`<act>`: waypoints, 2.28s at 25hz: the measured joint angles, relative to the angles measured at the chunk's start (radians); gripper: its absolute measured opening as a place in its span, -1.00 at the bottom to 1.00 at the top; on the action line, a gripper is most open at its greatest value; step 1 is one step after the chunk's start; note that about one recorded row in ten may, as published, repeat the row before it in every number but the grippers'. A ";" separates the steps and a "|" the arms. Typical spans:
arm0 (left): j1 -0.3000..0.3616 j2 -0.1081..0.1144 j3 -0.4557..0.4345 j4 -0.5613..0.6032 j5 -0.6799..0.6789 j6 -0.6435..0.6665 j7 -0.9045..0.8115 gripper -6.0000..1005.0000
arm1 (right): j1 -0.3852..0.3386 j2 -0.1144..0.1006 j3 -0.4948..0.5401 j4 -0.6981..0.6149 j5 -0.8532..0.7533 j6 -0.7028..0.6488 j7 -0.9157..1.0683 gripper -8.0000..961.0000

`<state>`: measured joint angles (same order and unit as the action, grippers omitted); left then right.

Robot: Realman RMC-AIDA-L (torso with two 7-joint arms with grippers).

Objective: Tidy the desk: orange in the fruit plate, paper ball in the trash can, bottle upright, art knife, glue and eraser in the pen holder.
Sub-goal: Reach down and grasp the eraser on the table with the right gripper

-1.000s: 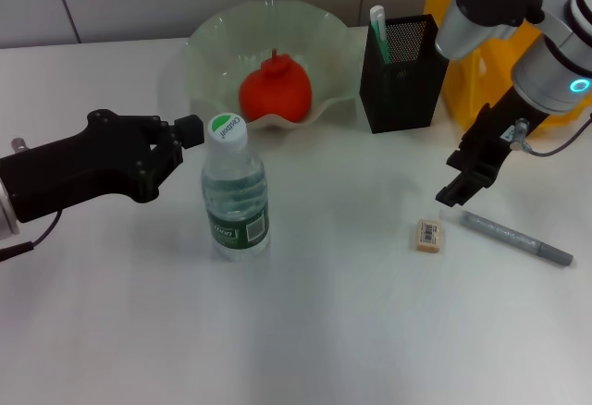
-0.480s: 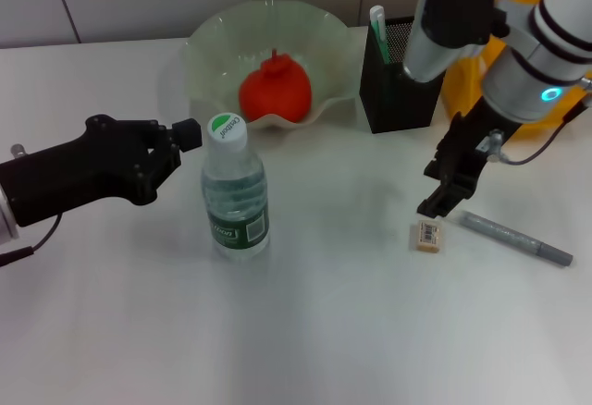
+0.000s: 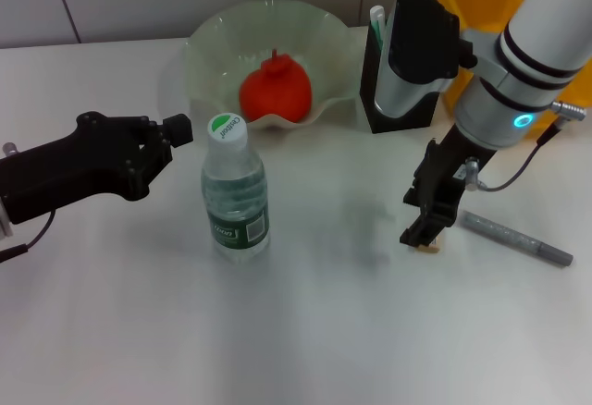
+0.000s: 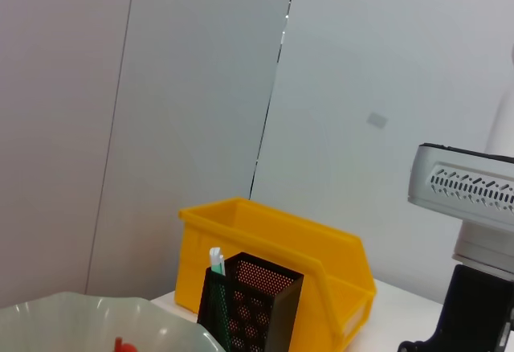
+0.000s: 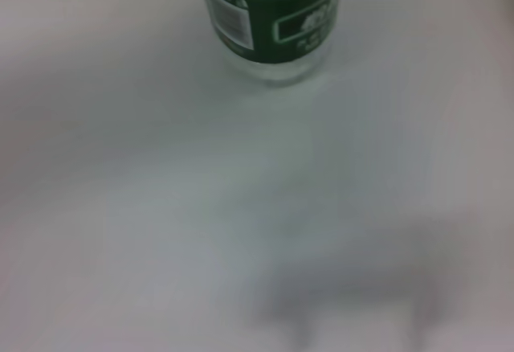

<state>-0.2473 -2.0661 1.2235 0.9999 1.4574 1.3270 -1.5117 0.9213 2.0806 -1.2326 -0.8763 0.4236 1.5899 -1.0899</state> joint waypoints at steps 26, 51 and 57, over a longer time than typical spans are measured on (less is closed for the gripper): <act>-0.040 0.001 -0.026 -0.059 0.007 -0.003 0.029 -0.91 | -0.032 -0.003 0.006 0.007 -0.004 0.008 0.060 0.25; -0.052 0.003 -0.027 -0.079 0.009 0.000 0.033 -0.90 | -0.070 -0.008 0.009 -0.020 -0.021 -0.018 0.053 0.24; -0.048 0.003 -0.027 -0.078 0.009 0.001 0.033 -0.90 | -0.070 -0.008 0.005 -0.020 -0.022 -0.023 0.052 0.24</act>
<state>-0.2956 -2.0632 1.1965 0.9216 1.4665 1.3284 -1.4787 0.8509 2.0724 -1.2278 -0.8958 0.4018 1.5669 -1.0376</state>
